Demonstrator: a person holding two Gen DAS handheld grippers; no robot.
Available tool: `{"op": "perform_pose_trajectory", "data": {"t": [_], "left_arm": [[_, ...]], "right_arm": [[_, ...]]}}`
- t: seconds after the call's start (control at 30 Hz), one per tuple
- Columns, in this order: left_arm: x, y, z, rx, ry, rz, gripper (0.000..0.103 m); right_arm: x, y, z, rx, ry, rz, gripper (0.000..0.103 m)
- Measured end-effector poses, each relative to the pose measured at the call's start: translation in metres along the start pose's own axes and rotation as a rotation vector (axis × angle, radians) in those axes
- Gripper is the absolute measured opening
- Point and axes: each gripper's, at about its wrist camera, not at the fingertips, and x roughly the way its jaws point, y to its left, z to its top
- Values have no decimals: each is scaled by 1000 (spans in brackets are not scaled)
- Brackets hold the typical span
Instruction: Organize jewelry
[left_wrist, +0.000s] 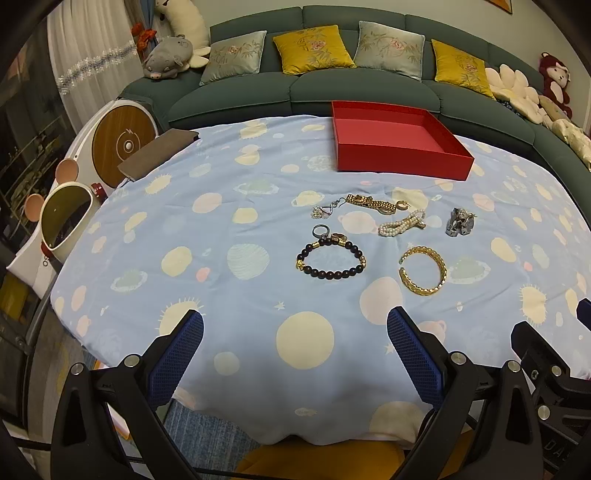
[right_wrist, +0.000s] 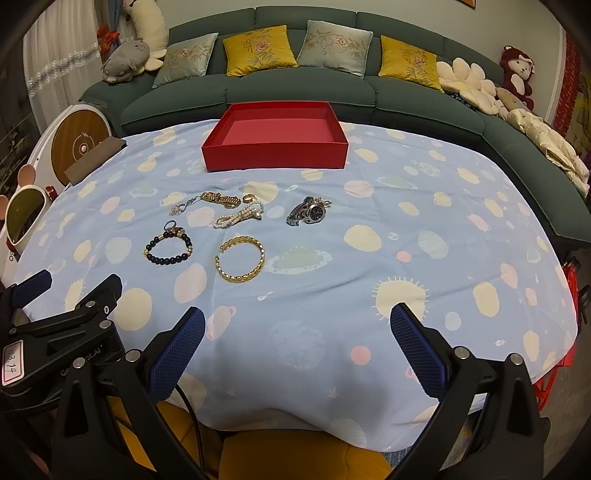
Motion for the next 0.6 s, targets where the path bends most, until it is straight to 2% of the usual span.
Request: {"op": "perform_pose_trajectory", "data": {"t": [0.6], "left_arm": [[7, 4, -1, -2, 12, 0, 97]], "right_arm": [[4, 2, 1, 11, 10, 2, 98]]}}
